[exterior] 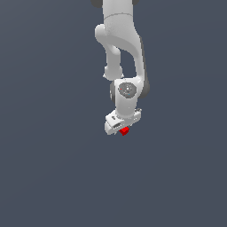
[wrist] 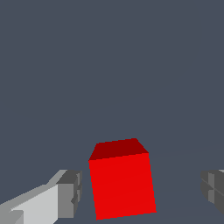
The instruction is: Lift up the red cube by 0.2 meters.
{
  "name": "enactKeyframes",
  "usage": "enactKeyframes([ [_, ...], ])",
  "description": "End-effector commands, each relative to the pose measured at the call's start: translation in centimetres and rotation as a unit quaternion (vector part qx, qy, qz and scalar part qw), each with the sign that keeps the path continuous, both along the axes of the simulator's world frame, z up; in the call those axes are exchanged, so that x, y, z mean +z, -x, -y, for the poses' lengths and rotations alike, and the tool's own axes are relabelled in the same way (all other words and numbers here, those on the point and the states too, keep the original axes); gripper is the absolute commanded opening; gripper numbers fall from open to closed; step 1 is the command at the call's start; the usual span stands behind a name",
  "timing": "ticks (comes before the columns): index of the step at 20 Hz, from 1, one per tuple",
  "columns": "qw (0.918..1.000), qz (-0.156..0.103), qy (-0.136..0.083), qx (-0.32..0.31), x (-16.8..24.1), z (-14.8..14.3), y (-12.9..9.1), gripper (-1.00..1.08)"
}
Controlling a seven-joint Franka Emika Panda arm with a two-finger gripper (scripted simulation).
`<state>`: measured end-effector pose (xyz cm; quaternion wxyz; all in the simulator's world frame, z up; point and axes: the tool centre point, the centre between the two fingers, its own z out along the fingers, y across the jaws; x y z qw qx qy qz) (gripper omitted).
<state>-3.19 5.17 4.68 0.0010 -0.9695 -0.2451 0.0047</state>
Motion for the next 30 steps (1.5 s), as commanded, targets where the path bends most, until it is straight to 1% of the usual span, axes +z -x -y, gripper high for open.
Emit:
enactKeyframes([
  [1, 0.9996, 0.002, -0.001, 0.028, -1.1, -0.5, 0.3, 1.00],
  [6, 0.9982, 0.004, -0.001, 0.060, -2.4, -1.0, 0.8, 1.00],
  [10, 0.9977, 0.005, -0.001, 0.067, -2.7, -1.0, 0.9, 1.00],
  [11, 0.9977, 0.005, -0.001, 0.067, -2.7, -1.0, 0.9, -1.00],
  [23, 0.9977, 0.005, -0.001, 0.067, -2.6, -1.0, 0.9, -1.00],
  [30, 0.9977, 0.005, -0.001, 0.067, -0.5, -1.0, 1.0, -1.00],
])
